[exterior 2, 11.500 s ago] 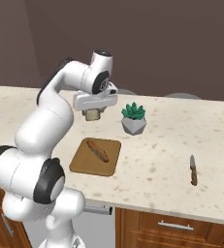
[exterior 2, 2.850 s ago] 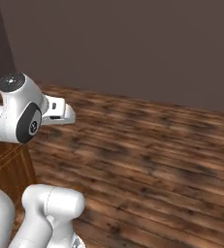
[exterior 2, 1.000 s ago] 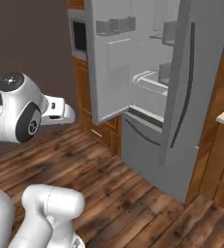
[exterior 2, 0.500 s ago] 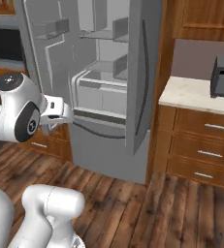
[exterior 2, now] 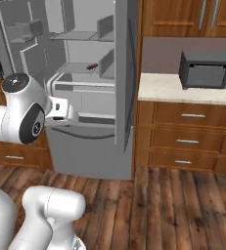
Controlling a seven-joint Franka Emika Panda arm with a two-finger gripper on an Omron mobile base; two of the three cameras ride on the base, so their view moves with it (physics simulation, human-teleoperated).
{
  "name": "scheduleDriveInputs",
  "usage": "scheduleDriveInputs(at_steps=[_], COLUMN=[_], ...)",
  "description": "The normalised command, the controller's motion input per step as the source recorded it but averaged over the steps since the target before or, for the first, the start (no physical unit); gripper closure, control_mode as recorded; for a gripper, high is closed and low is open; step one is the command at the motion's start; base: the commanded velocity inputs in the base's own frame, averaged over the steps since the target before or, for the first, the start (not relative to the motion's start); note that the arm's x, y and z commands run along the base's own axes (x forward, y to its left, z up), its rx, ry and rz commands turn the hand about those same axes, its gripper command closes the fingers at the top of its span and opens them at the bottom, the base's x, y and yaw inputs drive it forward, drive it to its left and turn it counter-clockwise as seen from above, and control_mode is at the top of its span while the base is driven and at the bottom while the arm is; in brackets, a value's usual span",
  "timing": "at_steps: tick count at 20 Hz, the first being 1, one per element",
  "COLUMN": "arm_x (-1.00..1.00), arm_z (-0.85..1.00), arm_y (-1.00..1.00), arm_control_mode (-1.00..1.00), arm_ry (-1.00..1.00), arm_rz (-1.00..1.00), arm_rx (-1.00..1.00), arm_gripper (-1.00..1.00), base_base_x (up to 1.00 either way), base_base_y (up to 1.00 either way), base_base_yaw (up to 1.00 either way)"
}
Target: Retrieve the sausage and cheese from the fridge and place them on the cutting board on the counter.
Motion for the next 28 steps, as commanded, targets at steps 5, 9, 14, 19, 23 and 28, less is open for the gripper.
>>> scheduleDriveInputs(at_steps=[5, 9, 14, 19, 23, 28], arm_x=[0.0, 0.0, 0.0, 0.0, 0.0, 0.0], arm_z=[0.0, 0.0, 0.0, 0.0, 0.0, 0.0], arm_y=[0.0, 0.0, 0.0, 0.0, 0.0, 0.0], arm_control_mode=[1.0, 1.0, 1.0, 1.0, 1.0, 1.0], arm_ry=[0.0, 0.0, 0.0, 0.0, 0.0, 0.0], arm_rz=[0.0, 0.0, 0.0, 0.0, 0.0, 0.0], arm_rx=[0.0, 0.0, 0.0, 0.0, 0.0, 0.0], arm_gripper=[-1.0, -1.0, -1.0, -1.0, -1.0, -1.0], base_base_x=[0.38, 0.71, 0.84, 0.7, 0.66, 0.72], base_base_y=[0.9, 0.1, 0.08, 0.19, 0.13, 0.18], base_base_yaw=[-0.14, 0.0, 0.0, 0.0, 0.0, 0.0])
